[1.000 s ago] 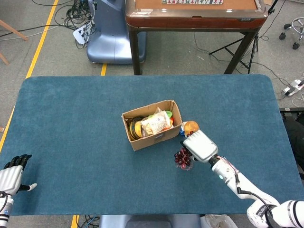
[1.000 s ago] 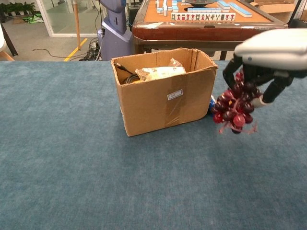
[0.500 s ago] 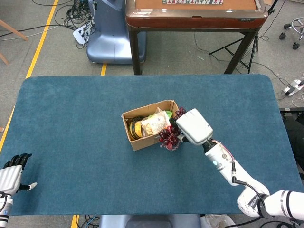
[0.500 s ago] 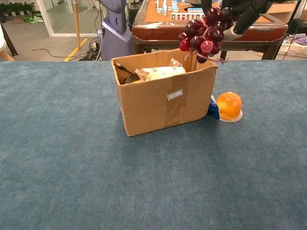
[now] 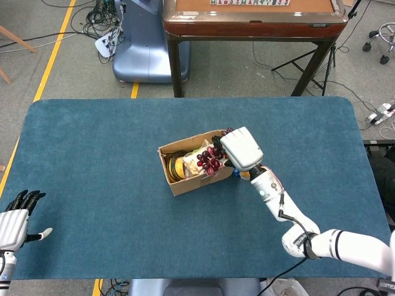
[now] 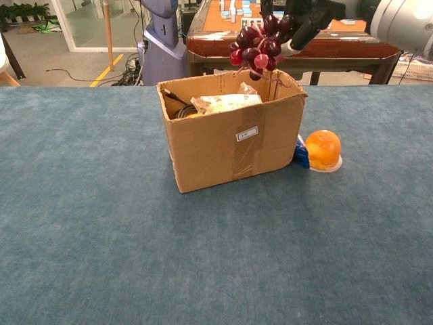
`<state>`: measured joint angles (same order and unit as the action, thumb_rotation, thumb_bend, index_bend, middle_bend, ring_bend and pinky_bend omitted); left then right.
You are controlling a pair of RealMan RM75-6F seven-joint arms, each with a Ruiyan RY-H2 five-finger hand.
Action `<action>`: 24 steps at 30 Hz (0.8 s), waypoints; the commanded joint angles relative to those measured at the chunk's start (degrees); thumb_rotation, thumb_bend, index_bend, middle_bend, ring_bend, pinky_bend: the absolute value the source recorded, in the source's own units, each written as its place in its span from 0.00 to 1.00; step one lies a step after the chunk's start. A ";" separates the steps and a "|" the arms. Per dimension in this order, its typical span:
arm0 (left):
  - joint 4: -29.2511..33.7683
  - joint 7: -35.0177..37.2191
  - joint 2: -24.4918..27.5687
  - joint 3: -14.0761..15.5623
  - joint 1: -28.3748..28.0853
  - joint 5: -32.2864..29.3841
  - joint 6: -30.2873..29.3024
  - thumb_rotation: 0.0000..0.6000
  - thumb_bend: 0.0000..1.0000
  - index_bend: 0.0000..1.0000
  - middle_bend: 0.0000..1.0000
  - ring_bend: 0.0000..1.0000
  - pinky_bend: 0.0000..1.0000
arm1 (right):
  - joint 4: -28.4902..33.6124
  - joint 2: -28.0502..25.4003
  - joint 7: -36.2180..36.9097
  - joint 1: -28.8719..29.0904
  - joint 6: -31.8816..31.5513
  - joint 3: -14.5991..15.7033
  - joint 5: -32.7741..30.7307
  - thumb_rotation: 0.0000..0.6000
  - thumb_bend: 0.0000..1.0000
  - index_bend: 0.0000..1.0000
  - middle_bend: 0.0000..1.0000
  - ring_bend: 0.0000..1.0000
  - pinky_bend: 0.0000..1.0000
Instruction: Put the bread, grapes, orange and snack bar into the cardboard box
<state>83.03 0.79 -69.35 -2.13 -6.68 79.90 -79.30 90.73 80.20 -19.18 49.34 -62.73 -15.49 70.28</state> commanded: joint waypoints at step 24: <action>0.79 -1.27 0.51 -0.14 0.28 -0.68 0.91 1.00 0.00 0.20 0.16 0.07 0.18 | 7.40 -12.92 5.75 -9.17 -1.71 5.48 3.93 1.00 0.00 0.30 0.78 0.84 0.85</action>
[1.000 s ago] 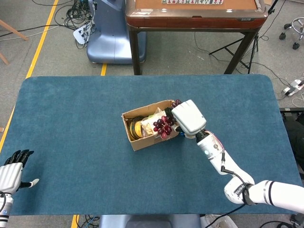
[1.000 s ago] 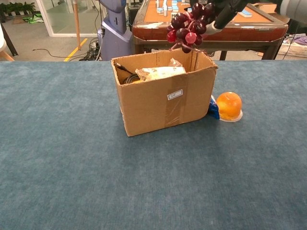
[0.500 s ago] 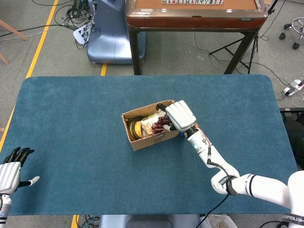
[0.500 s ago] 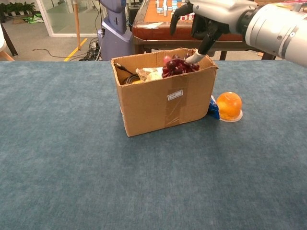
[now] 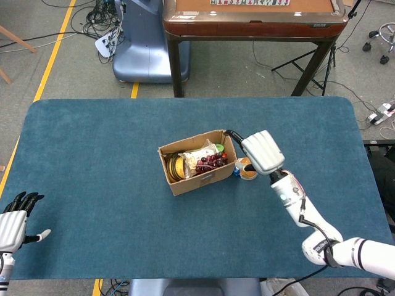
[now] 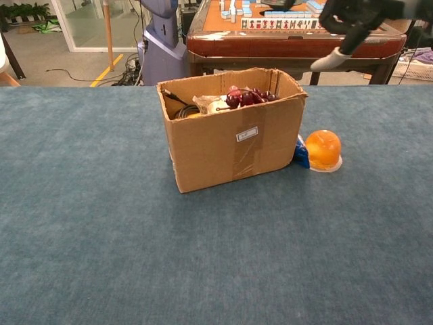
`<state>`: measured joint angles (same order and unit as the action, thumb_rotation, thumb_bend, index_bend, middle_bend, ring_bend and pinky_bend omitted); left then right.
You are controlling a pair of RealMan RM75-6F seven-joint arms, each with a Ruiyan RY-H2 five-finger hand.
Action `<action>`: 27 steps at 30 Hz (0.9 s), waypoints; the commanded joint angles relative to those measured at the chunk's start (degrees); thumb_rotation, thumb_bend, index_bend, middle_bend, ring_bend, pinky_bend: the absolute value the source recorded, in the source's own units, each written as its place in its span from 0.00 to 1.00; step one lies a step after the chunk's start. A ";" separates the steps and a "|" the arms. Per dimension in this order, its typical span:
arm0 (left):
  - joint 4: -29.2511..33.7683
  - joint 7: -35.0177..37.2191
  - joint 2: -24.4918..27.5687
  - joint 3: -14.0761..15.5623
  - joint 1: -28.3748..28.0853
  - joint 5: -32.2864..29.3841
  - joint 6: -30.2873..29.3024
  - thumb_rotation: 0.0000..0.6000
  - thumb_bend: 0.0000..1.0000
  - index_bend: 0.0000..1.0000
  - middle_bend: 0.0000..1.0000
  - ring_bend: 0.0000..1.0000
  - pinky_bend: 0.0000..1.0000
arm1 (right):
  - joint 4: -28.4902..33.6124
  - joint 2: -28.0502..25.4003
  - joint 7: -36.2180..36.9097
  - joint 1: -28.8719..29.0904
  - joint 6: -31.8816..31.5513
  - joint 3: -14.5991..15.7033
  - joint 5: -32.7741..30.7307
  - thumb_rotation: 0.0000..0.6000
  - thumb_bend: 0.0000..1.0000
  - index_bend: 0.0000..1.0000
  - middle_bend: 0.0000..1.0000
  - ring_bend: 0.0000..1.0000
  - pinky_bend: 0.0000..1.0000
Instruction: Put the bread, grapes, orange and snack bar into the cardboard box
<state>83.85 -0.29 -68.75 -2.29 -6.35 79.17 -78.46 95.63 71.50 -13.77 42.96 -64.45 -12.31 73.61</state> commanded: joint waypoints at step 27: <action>0.16 -1.78 -0.15 0.18 -0.13 -1.04 1.64 1.00 0.00 0.20 0.16 0.07 0.18 | -21.15 6.27 3.98 -2.94 14.00 5.92 -3.71 1.00 0.00 0.30 0.32 0.27 0.40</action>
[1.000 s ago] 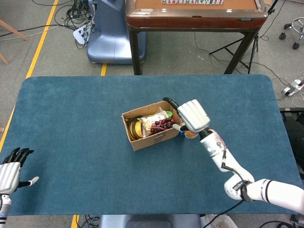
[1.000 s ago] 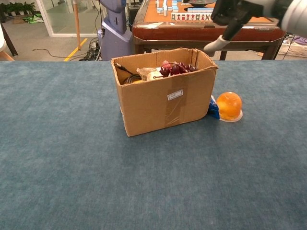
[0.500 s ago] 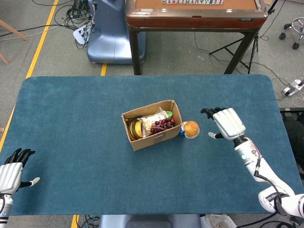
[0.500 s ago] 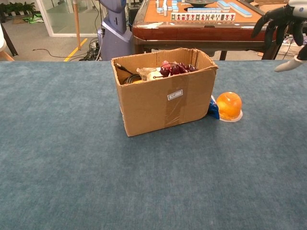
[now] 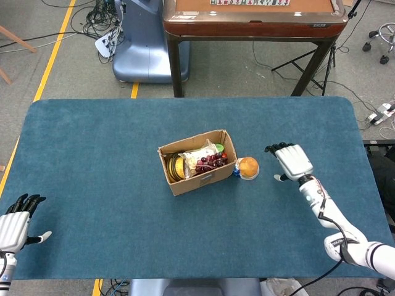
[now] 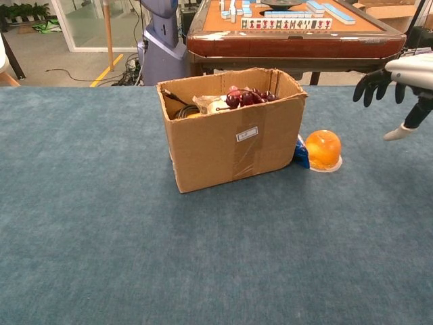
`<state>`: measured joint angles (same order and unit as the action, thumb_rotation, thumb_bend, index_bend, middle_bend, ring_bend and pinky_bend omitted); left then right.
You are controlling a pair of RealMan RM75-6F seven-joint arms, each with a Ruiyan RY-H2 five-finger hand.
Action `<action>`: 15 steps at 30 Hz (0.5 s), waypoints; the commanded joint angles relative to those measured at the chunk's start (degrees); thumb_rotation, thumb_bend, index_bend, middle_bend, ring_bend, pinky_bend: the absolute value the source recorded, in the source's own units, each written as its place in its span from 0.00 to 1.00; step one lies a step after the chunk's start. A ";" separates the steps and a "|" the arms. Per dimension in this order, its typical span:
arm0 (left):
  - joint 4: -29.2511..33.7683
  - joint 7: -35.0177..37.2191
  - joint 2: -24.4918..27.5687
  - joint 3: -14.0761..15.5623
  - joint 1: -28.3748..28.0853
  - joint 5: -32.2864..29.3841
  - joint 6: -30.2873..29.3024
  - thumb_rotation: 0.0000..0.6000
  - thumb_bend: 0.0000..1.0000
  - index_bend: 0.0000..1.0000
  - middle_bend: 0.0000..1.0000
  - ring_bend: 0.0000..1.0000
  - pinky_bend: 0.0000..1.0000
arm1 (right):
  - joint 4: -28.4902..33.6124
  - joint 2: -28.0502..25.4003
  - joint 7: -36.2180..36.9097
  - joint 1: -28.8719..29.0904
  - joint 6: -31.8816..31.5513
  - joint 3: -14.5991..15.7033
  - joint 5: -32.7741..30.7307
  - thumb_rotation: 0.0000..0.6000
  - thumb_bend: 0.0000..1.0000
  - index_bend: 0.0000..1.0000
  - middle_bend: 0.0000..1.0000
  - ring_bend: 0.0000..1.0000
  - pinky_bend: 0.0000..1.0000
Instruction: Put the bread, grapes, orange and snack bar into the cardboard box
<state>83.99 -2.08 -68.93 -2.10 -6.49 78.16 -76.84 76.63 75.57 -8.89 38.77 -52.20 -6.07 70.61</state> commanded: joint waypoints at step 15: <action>0.54 0.47 0.48 -0.17 0.22 -0.21 -0.13 1.00 0.00 0.20 0.16 0.07 0.18 | -9.44 10.17 -5.76 5.45 5.96 -0.89 -0.88 1.00 0.00 0.30 0.32 0.27 0.40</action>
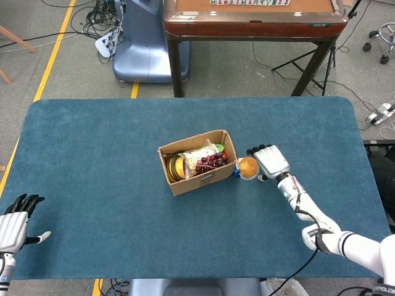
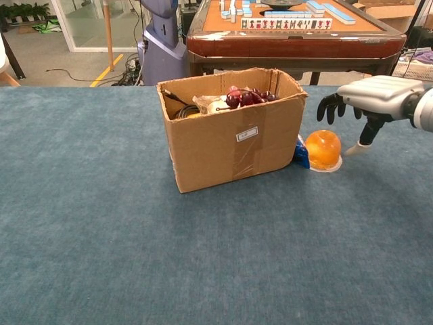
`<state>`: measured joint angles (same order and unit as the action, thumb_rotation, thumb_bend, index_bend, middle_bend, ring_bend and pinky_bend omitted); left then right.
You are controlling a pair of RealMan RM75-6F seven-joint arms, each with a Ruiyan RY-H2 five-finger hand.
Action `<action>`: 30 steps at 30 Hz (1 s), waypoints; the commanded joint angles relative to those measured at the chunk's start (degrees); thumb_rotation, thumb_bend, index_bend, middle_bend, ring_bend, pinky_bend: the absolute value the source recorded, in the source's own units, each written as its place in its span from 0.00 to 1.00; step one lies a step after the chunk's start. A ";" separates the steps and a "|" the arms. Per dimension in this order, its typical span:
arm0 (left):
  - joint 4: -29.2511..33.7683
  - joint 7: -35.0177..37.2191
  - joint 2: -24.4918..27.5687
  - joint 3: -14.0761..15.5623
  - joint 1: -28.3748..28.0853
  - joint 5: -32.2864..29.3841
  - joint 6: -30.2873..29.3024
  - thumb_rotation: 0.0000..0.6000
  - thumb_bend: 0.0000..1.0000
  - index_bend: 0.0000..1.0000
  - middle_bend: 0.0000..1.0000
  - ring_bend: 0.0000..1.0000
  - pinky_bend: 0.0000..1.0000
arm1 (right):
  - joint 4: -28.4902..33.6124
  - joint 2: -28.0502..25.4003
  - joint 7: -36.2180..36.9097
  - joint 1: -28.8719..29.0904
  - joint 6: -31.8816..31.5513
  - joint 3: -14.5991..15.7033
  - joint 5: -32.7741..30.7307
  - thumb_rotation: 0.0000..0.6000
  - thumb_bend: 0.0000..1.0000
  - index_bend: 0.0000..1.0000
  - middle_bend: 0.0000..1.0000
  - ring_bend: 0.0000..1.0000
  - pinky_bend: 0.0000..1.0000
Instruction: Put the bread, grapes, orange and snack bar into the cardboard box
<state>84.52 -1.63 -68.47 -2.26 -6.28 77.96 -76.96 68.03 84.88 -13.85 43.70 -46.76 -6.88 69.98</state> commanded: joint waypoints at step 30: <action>0.20 -0.98 0.15 -0.02 -0.03 -1.01 0.96 1.00 0.00 0.22 0.16 0.07 0.18 | 5.68 -5.26 -2.40 0.19 6.03 2.76 -2.05 1.00 0.01 0.44 0.51 0.42 0.40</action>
<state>84.72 -2.61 -68.32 -2.28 -6.31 76.95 -76.01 73.13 80.09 -15.94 44.13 -40.57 -4.41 68.08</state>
